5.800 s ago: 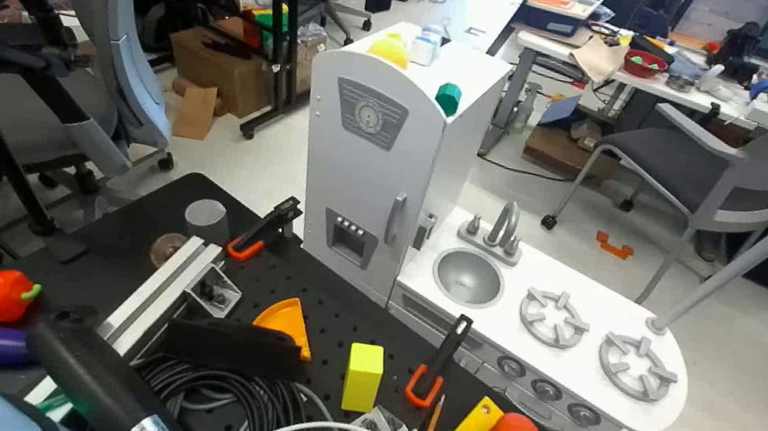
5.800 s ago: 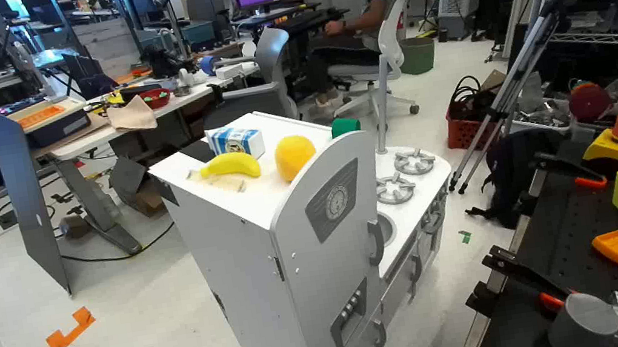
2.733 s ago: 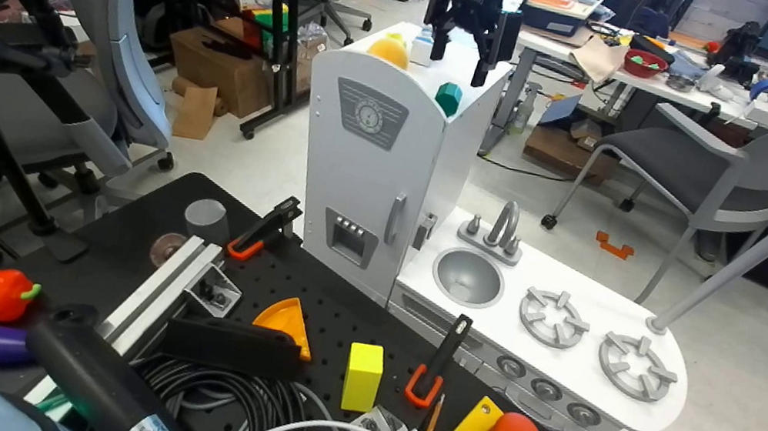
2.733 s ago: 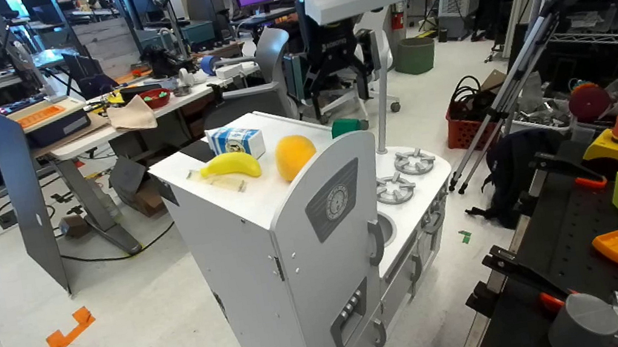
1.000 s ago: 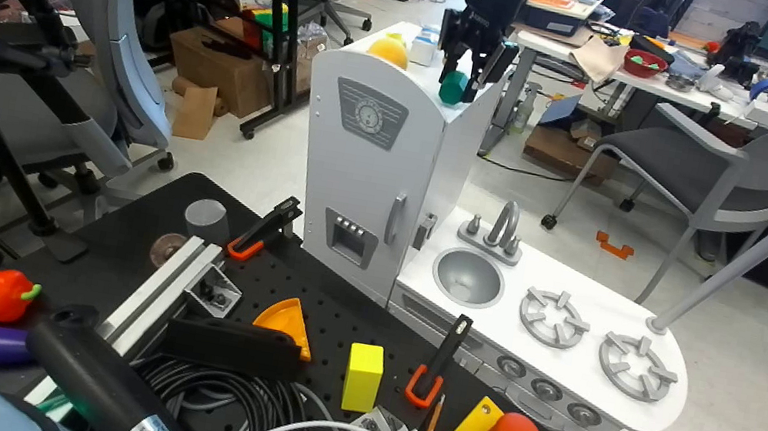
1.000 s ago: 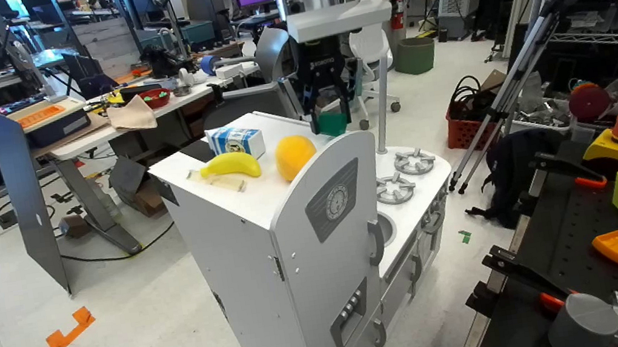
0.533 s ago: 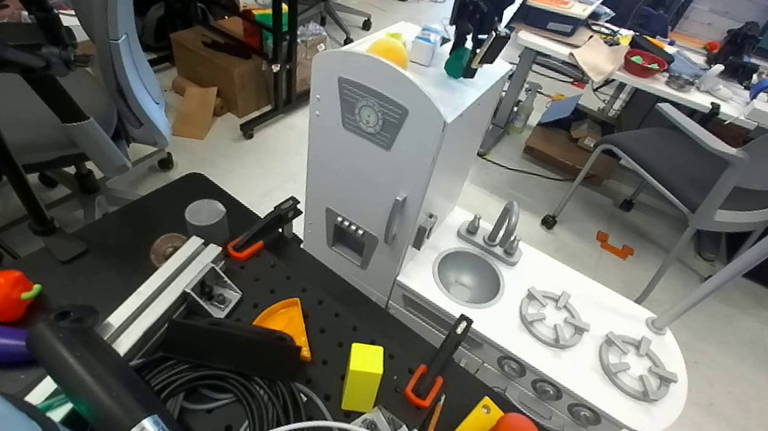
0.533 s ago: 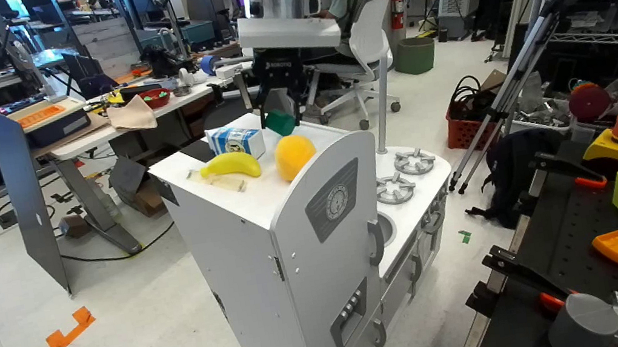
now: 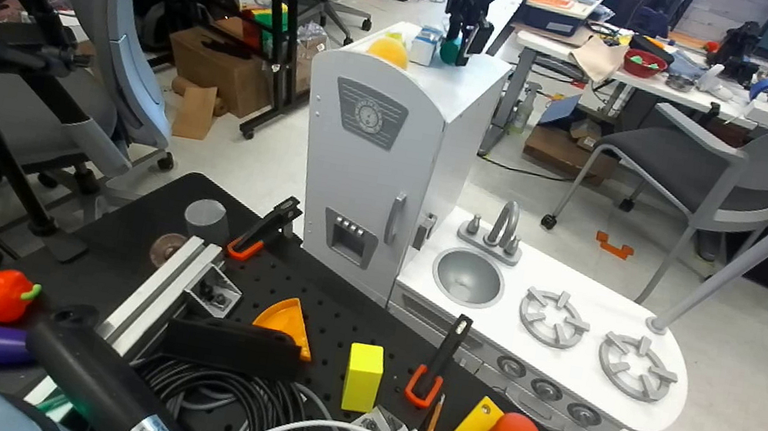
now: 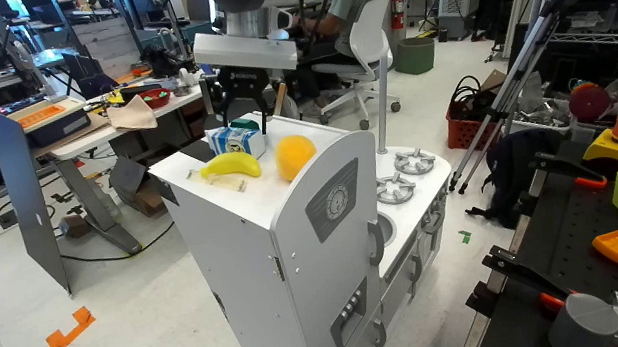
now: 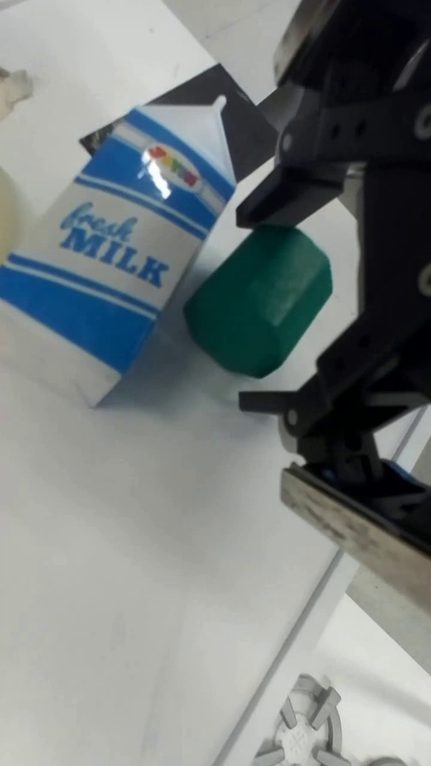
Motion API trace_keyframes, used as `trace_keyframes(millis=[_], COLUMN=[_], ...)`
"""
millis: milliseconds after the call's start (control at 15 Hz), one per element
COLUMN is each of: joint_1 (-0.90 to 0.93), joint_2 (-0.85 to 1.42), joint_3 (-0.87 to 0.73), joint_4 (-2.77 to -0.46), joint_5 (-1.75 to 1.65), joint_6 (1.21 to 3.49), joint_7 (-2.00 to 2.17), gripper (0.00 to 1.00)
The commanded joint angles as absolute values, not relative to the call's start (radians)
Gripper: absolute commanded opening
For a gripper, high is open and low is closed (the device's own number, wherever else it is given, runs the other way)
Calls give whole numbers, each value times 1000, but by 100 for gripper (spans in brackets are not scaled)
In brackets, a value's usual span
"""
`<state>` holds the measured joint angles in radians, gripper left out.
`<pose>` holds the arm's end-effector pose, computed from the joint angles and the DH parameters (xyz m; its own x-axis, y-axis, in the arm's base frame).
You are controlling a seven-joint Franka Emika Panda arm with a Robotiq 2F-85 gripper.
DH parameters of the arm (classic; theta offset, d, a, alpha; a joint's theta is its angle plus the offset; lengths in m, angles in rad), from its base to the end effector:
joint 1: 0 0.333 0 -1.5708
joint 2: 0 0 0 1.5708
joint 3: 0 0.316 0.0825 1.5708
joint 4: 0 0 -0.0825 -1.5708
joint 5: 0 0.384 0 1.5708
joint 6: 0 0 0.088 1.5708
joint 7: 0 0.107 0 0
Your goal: Move the green block away from you
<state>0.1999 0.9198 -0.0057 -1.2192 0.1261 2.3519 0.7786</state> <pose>0.7629 0.1532 0.2359 0.7819 -0.6187 0.0761 -0.5925 -0.7756 -0.2176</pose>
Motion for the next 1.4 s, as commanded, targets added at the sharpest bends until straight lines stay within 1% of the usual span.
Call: trace_keyframes(millis=[0,67,333,600,867,1067,1333], joint_1=[222,224,229,233,237,229,253], joint_2=[974,975,940,842,677,543,374], joint_3=[-31,-33,-34,-25,-12,11,3], joint_4=[-1157,-1156,-1197,-1299,-1489,-1625,-1819], joint_5=[111,110,107,108,116,126,91], joint_6=[2347,2349,2371,2438,2566,2579,2552], joint_7=[805,803,791,760,701,637,614], gripper=[98,100,100,100,100,100,100])
